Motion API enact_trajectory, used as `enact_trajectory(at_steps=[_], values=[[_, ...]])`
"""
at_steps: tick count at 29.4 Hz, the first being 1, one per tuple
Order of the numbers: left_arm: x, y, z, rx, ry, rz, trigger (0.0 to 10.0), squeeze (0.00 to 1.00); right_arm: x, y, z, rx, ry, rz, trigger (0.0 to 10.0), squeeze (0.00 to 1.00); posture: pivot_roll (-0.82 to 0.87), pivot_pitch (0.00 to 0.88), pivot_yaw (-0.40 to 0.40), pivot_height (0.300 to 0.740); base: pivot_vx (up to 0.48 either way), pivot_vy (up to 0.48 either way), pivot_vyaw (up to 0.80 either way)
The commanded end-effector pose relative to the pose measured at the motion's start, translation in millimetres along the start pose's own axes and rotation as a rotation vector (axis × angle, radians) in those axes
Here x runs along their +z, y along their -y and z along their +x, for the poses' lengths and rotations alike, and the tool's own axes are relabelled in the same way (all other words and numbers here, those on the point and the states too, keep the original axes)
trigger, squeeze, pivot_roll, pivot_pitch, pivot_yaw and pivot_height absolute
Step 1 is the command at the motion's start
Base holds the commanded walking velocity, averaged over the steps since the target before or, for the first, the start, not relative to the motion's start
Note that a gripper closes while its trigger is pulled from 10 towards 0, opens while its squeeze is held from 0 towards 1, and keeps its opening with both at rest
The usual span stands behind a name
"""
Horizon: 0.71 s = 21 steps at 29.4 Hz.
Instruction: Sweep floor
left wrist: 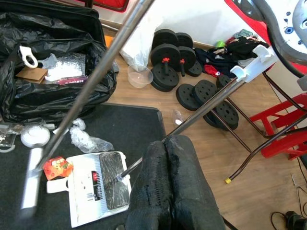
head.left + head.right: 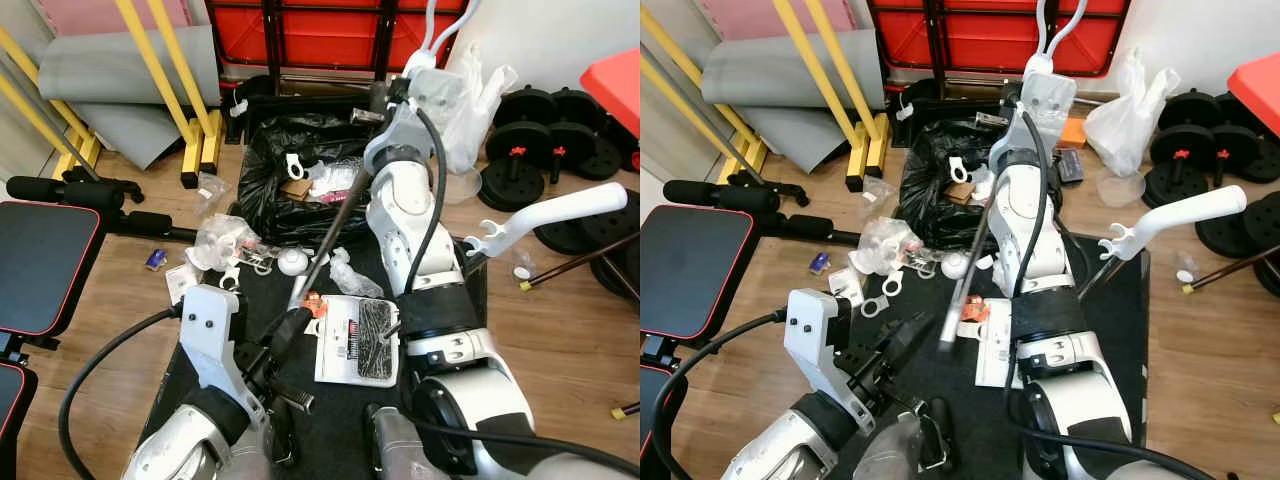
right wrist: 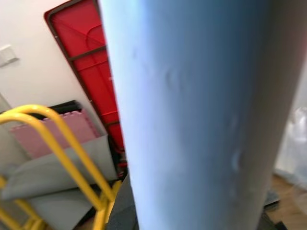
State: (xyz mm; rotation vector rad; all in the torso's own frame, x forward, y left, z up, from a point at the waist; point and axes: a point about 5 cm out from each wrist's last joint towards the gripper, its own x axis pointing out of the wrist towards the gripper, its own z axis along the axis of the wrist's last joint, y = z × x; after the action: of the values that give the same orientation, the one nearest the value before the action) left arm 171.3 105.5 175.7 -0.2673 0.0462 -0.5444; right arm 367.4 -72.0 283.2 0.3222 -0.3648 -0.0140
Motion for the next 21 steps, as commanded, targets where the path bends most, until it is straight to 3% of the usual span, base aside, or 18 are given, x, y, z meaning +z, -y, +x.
enact_trajectory(at_steps=[1, 6, 13, 21], values=[[-5, 0.4, -2.1, -0.018, -0.026, -0.016, 10.0, 0.00, -5, -4.7, -5.6, 0.017, -0.011, 0.007, 10.0, 0.00, -0.08, 0.337, -0.007, 0.740, 0.000, 0.000, 0.00], [-5, 0.4, -2.1, -0.018, -0.026, -0.016, 10.0, 0.00, -14, -3.2, -8.8, 0.012, -0.031, -0.011, 10.0, 0.00, -0.08, 0.338, -0.007, 0.740, 0.000, 0.000, 0.00], [-4, 0.2, -2.3, -0.014, -0.025, -0.015, 10.0, 0.00, -42, 10.5, -15.4, -0.020, -0.069, -0.134, 10.0, 0.00, -0.07, 0.340, -0.008, 0.740, 0.000, 0.000, 0.00], [-4, 0.0, -2.8, -0.014, -0.026, -0.017, 10.0, 0.00, -37, 21.6, -11.9, -0.050, -0.058, -0.218, 10.0, 0.00, -0.08, 0.340, -0.003, 0.740, 0.000, 0.000, 0.00]])
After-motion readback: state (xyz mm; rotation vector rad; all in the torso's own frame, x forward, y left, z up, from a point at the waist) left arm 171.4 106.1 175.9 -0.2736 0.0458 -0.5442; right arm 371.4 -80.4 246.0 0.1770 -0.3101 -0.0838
